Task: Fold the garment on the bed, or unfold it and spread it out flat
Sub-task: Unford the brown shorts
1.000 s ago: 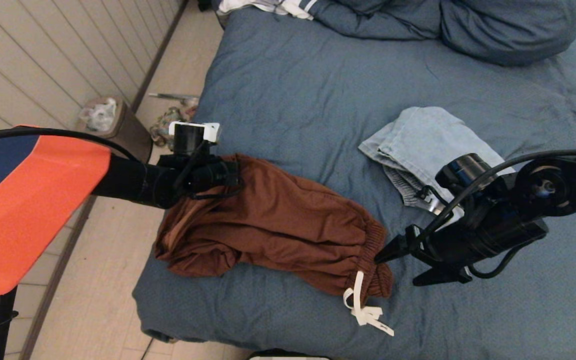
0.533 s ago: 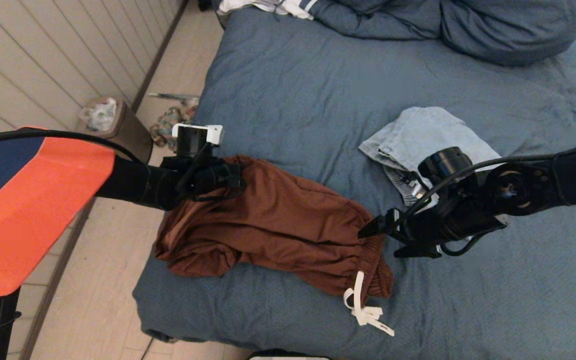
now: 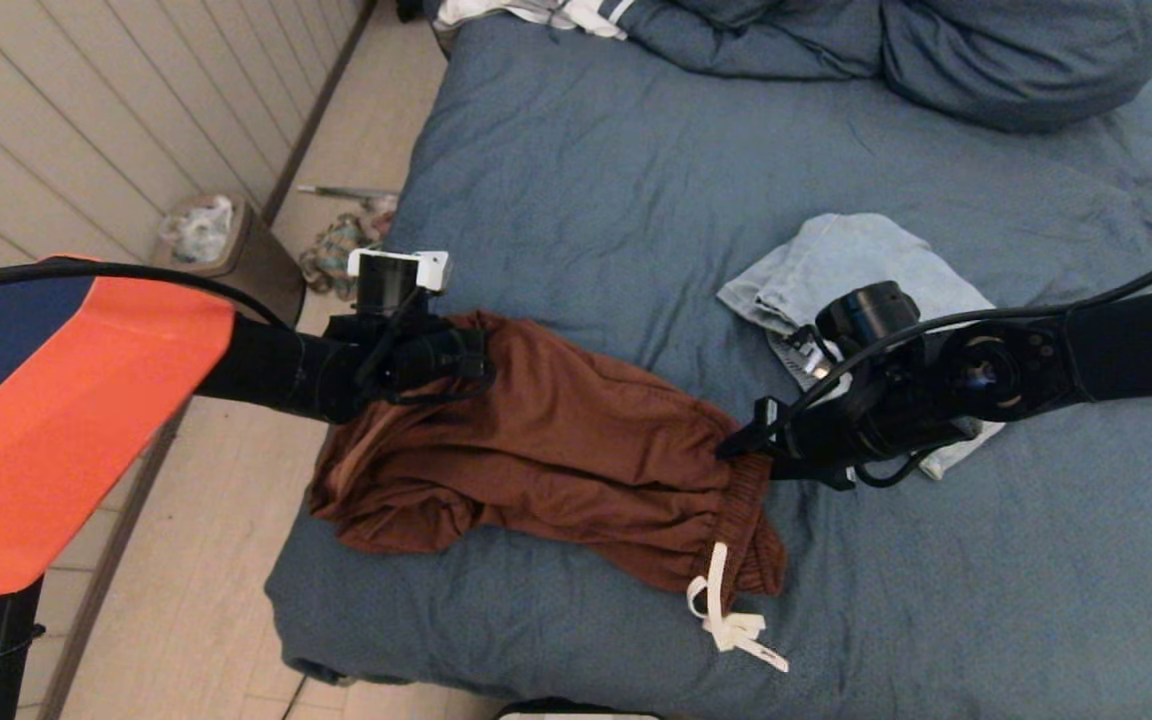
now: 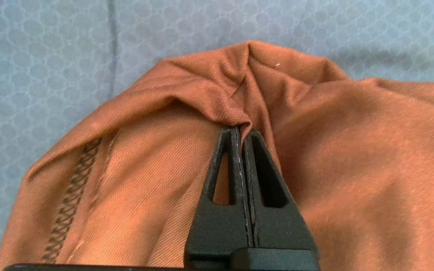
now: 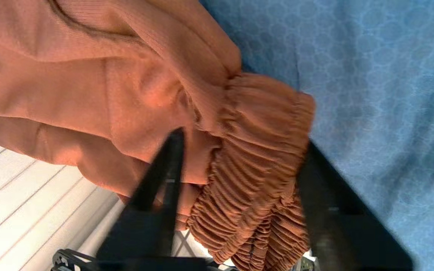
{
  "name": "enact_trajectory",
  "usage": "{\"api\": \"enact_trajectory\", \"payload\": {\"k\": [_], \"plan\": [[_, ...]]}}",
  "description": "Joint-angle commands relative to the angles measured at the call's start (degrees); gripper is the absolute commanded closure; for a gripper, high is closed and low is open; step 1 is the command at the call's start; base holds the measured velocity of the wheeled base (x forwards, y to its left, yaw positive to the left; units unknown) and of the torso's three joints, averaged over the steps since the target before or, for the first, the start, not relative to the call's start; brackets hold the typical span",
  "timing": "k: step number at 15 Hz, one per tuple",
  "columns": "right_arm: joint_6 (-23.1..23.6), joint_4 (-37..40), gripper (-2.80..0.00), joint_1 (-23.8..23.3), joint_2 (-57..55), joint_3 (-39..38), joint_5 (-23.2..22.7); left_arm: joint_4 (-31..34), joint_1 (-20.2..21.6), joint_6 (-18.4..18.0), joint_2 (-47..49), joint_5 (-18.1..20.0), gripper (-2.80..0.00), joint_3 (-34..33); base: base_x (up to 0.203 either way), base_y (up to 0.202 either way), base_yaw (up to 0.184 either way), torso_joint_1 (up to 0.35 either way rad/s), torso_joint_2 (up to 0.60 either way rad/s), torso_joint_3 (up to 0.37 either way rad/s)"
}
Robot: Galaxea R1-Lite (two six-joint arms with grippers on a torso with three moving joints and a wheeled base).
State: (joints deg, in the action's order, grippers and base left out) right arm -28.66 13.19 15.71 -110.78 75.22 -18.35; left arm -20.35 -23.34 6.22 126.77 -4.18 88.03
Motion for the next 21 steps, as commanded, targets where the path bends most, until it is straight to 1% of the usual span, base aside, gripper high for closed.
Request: {"api": "enact_trajectory", "payload": {"k": [1,3,5,7,10,13,15,17,21], "plan": [[-0.2,-0.1,0.0,0.5,-0.1,0.2,-0.1,-1.1,-0.2,-0.1,0.1,-0.1,0.0,-0.7,0.0,0.0,0.0,0.0,0.0,0.0],[-0.7,0.0,0.0,1.0,0.3,1.0,-0.1,-1.4,-0.5,0.0,0.0,-0.2,0.0,-0.8,0.0,0.0,0.0,0.0,0.0,0.0],[-2.1,0.0,0.0,2.7,2.2,2.0,0.0,-1.4,-0.5,0.1,-0.8,-0.5,0.0,-0.8,0.0,0.0,0.0,0.0,0.0,0.0],[-2.5,0.1,0.0,4.8,5.7,2.8,0.1,-1.5,-0.5,0.2,-2.9,-0.6,0.0,-1.0,0.0,0.0,0.0,0.0,0.0,0.0],[-2.6,0.4,0.0,7.7,12.0,3.2,0.9,-1.5,-0.5,0.5,-8.5,-0.7,0.0,-2.3,0.0,0.0,0.0,0.0,0.0,0.0],[-2.6,0.6,0.0,10.9,18.6,3.3,1.9,-1.5,-0.6,0.8,-16.4,-0.5,0.0,-4.7,0.0,0.0,0.0,0.0,0.0,0.0],[-2.5,1.6,0.0,14.1,21.1,3.1,5.2,-1.5,-0.7,0.9,-20.9,-0.5,0.0,-6.1,0.0,0.0,0.0,0.0,0.0,0.0],[-2.4,1.9,0.0,15.2,23.3,2.8,6.3,-1.4,-0.7,1.3,-23.8,-0.6,0.0,-6.5,0.0,0.0,0.0,0.0,0.0,0.0],[-1.9,2.1,0.0,15.7,28.5,3.9,6.5,-0.9,-0.7,1.4,-29.7,-0.7,0.0,-6.5,0.0,0.0,0.0,0.0,0.0,0.0]]}}
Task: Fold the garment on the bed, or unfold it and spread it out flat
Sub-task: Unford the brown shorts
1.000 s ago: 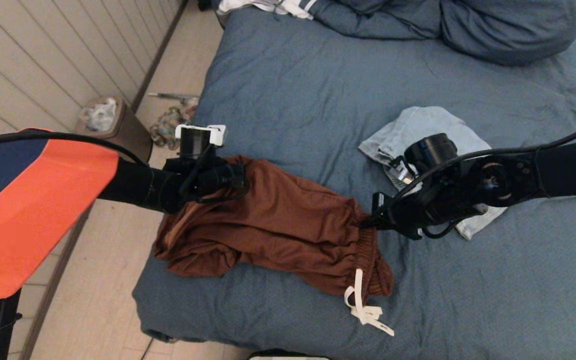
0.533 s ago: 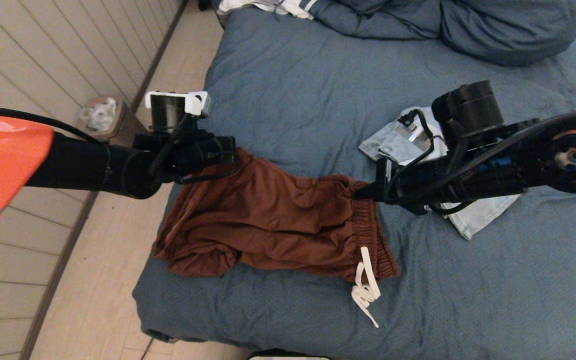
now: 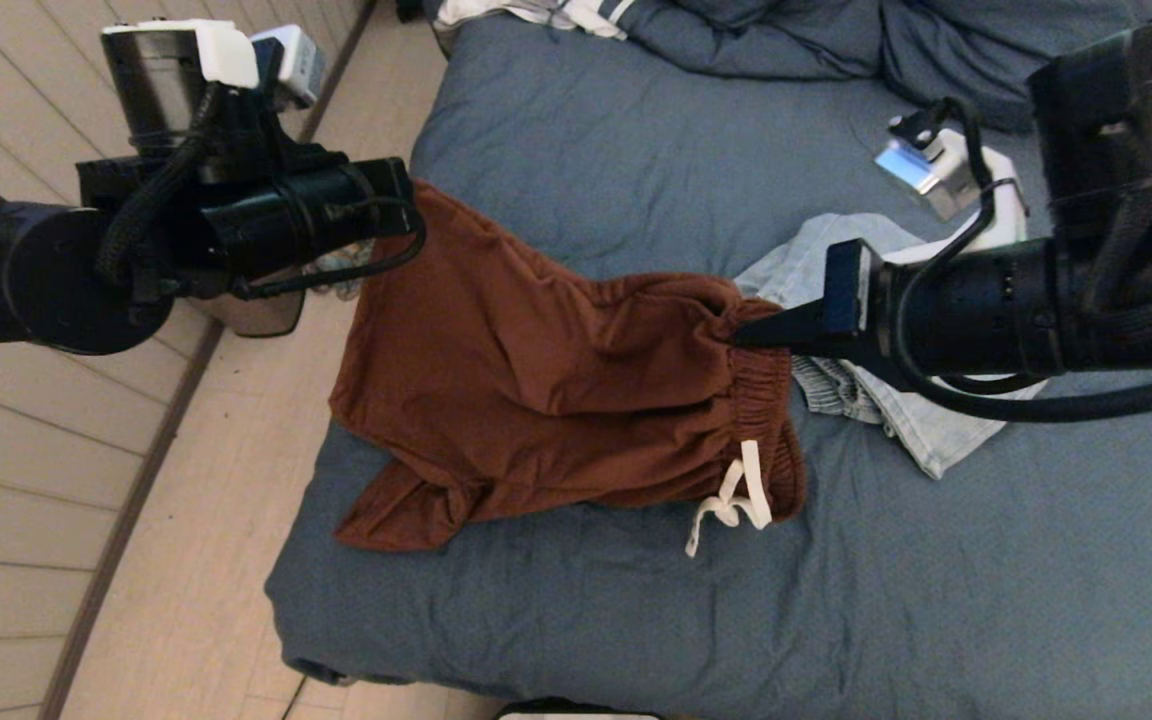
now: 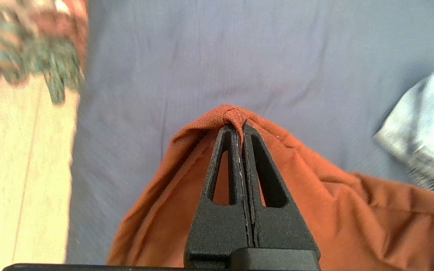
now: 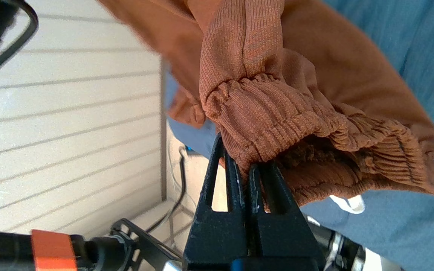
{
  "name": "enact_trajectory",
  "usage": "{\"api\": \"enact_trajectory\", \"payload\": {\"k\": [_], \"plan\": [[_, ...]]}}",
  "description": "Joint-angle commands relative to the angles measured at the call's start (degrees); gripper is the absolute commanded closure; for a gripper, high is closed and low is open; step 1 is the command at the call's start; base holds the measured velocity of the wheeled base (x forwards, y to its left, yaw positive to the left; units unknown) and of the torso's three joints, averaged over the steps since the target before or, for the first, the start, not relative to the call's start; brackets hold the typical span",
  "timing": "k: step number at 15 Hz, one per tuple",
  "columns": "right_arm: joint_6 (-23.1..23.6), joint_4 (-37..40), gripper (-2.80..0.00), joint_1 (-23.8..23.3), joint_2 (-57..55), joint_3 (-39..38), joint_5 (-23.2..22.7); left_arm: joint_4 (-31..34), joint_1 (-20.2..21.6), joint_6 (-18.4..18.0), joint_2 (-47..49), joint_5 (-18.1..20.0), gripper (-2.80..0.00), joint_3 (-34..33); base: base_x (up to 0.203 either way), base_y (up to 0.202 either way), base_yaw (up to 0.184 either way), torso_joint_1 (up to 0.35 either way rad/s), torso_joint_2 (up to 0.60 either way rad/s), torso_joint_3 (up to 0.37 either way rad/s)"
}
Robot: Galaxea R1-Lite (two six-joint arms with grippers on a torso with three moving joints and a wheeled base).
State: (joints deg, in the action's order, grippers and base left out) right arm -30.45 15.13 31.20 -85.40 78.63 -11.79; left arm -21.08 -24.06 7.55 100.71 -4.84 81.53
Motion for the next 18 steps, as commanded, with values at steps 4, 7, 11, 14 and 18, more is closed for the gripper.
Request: {"api": "enact_trajectory", "payload": {"k": [4,7,11,14,18], "plan": [[0.7,1.5,0.0,0.5,6.3,1.0,-0.1,0.1,0.3,0.2,-8.5,-0.1,0.0,0.0,0.0,0.0,0.0,0.0,0.0,0.0],[3.6,1.5,0.0,4.5,7.9,1.5,-0.1,0.2,0.3,0.3,-12.0,-0.1,0.0,0.0,0.0,0.0,0.0,0.0,0.0,0.0],[5.0,5.1,0.0,9.5,9.2,4.8,-0.1,3.2,0.3,1.5,-18.0,0.6,0.0,-0.4,0.0,0.0,0.0,0.0,0.0,0.0],[6.8,6.4,0.0,12.0,9.3,5.0,-0.1,3.4,0.3,1.5,-19.9,0.6,0.0,-0.5,0.0,0.0,0.0,0.0,0.0,0.0],[10.2,9.0,0.0,18.5,11.1,6.7,-0.1,3.8,0.3,1.5,-24.2,0.3,0.0,0.0,0.0,0.0,0.0,0.0,0.0,0.0]]}}
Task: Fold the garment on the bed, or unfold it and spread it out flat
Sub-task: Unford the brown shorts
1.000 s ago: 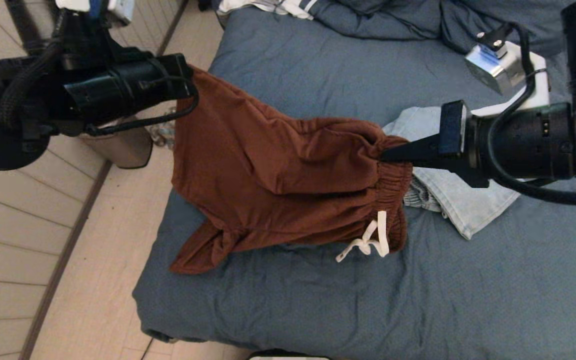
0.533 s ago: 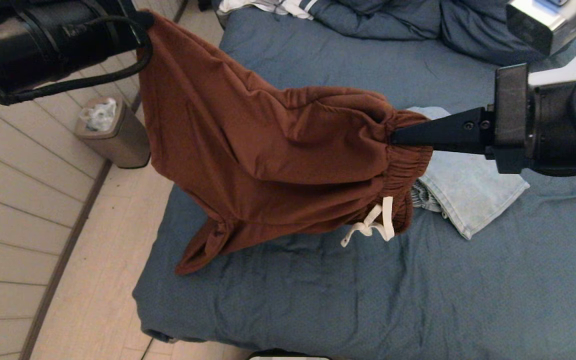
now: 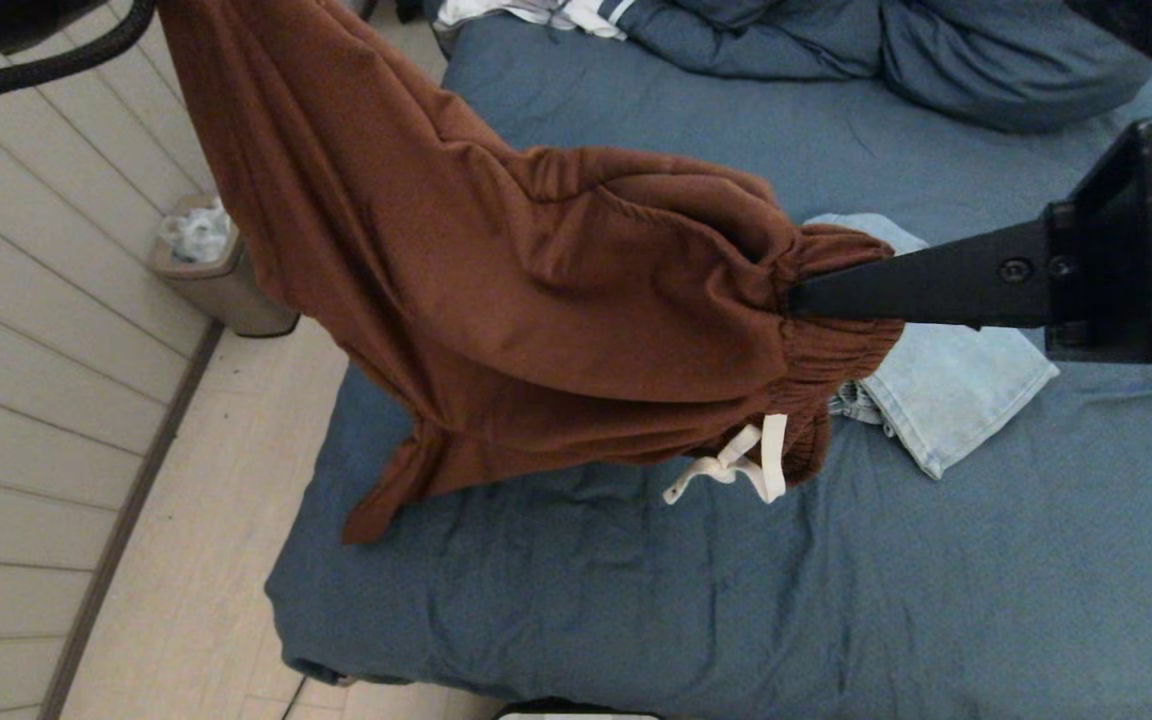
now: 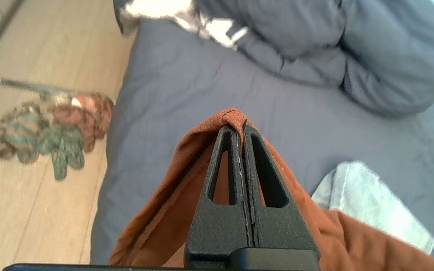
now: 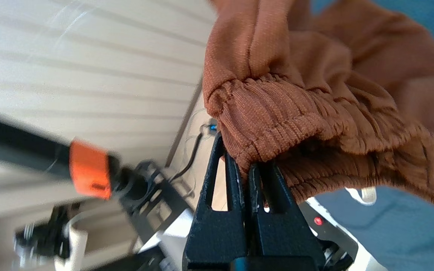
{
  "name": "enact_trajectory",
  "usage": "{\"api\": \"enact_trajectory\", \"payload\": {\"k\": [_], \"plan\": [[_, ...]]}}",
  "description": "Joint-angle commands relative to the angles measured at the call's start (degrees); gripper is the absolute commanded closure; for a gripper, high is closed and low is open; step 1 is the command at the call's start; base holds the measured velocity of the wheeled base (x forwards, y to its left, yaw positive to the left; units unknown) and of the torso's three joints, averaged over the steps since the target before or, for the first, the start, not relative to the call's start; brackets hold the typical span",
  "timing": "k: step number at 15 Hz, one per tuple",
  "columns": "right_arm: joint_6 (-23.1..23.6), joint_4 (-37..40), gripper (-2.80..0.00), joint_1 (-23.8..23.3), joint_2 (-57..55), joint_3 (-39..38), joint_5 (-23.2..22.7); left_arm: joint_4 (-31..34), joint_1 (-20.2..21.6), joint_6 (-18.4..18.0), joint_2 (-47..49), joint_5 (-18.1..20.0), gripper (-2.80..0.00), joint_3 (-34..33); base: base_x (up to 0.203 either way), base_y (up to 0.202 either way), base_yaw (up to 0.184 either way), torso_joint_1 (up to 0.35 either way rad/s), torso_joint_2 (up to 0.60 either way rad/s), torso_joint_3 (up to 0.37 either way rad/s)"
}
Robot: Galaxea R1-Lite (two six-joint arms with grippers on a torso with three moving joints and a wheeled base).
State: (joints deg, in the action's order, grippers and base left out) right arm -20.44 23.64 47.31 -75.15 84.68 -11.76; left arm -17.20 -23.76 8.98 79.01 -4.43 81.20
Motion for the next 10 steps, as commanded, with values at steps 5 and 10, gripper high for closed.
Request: {"api": "enact_trajectory", "payload": {"k": [5,10], "plan": [[1.4,2.5,0.0,6.3,-0.4,4.1,-0.2,2.0,0.0,0.1,-8.1,-0.2,0.0,0.9,0.0,0.0,0.0,0.0,0.0,0.0],[2.3,3.8,0.0,9.2,-0.5,5.6,-0.3,2.2,0.0,0.2,-11.3,-0.5,0.0,1.1,0.0,0.0,0.0,0.0,0.0,0.0]]}}
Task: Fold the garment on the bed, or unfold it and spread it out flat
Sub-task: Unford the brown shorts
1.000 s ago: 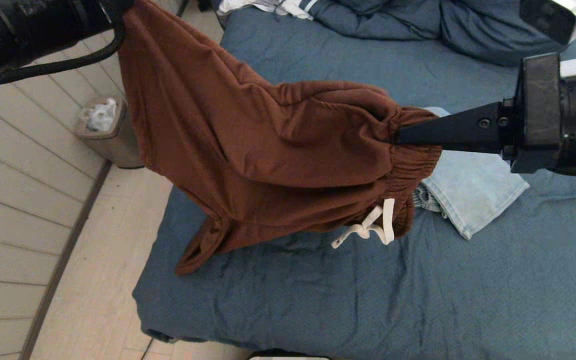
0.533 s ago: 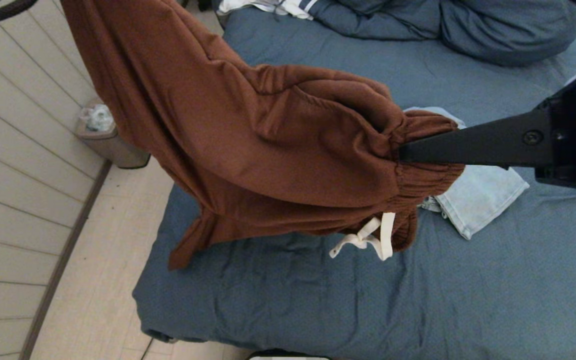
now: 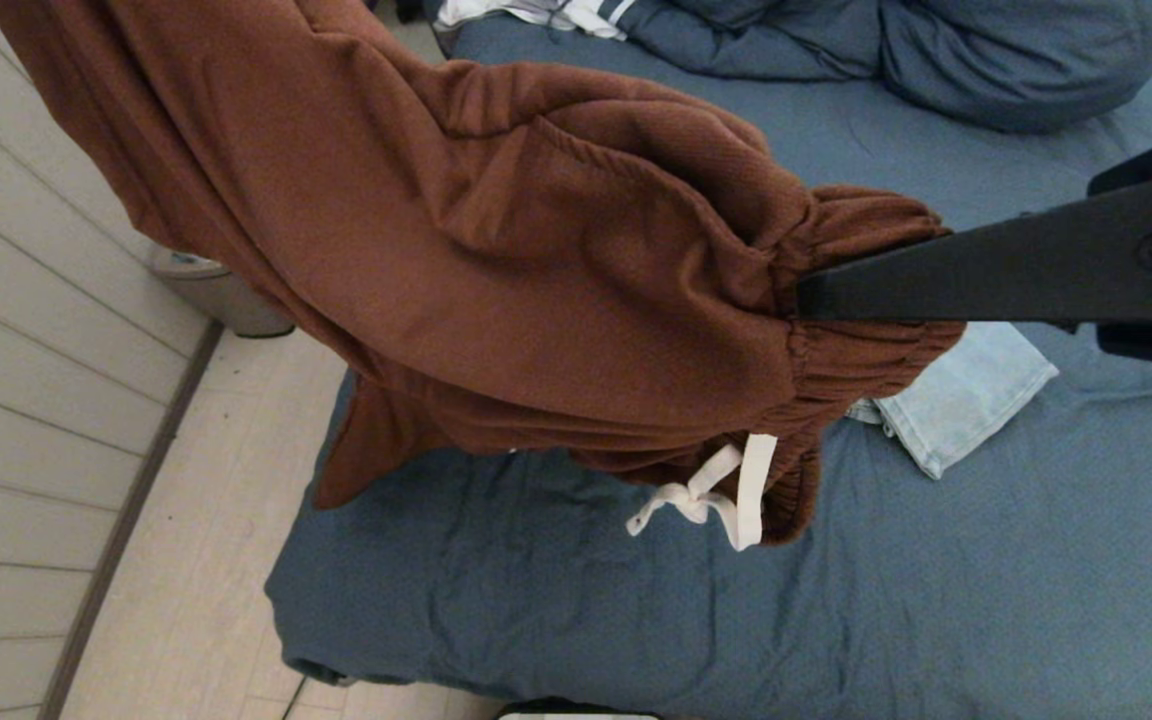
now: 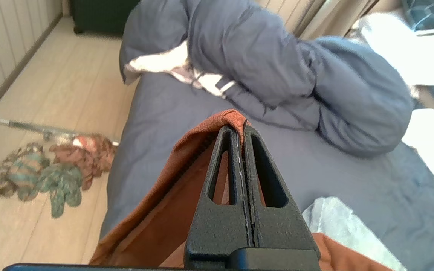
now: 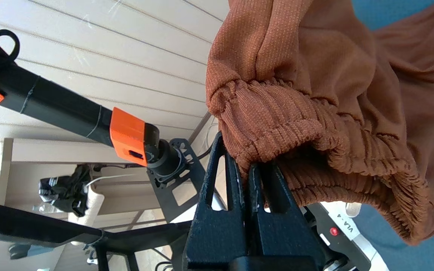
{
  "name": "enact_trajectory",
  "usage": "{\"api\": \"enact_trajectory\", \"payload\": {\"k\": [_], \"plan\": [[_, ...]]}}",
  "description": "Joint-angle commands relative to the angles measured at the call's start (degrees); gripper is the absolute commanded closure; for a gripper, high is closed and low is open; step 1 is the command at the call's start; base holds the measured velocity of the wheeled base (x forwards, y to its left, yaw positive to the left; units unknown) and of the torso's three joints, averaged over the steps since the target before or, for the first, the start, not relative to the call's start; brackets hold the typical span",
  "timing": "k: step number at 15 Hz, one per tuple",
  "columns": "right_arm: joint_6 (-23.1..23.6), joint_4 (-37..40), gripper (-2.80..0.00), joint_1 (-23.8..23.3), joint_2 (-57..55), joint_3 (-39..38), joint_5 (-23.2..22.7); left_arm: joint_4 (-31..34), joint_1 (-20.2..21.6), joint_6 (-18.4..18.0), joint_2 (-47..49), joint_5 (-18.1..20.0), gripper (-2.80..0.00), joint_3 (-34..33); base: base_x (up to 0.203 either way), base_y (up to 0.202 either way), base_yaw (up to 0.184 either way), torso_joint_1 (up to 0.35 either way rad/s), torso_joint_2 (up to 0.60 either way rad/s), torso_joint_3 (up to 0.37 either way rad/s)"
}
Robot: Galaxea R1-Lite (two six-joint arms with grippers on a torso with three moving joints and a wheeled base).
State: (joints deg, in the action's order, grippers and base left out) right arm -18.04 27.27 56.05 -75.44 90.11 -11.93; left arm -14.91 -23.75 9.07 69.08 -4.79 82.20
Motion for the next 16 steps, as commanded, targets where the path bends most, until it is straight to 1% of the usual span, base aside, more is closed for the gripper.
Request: {"api": "enact_trajectory", "payload": {"k": [1,6,9,11,13,16], "plan": [[0.1,0.1,0.0,0.5,-0.3,0.2,-0.2,-0.1,-0.1,0.1,-1.8,-0.1,0.0,0.3,0.0,0.0,0.0,0.0,0.0,0.0],[1.1,0.1,0.0,2.5,0.2,1.5,-0.1,0.8,-0.1,0.1,-5.2,-0.2,0.0,0.5,0.0,0.0,0.0,0.0,0.0,0.0],[1.0,0.0,0.0,2.0,0.8,2.3,0.0,0.9,0.0,0.1,-6.6,-0.5,0.0,1.1,0.0,0.0,0.0,0.0,0.0,0.0],[0.7,-0.2,0.0,1.1,1.2,1.7,0.0,0.9,-0.1,0.0,-6.9,-1.7,0.0,1.3,0.0,0.0,0.0,0.0,0.0,0.0],[0.7,-0.5,0.0,-1.7,1.1,1.0,0.1,1.0,-0.1,0.0,-4.3,-1.6,0.0,0.9,0.0,0.0,0.0,0.0,0.0,0.0],[1.2,-0.6,0.0,-7.6,0.1,0.3,0.0,0.3,0.3,0.3,3.6,-2.1,0.0,1.5,0.0,0.0,0.0,0.0,0.0,0.0]]}}
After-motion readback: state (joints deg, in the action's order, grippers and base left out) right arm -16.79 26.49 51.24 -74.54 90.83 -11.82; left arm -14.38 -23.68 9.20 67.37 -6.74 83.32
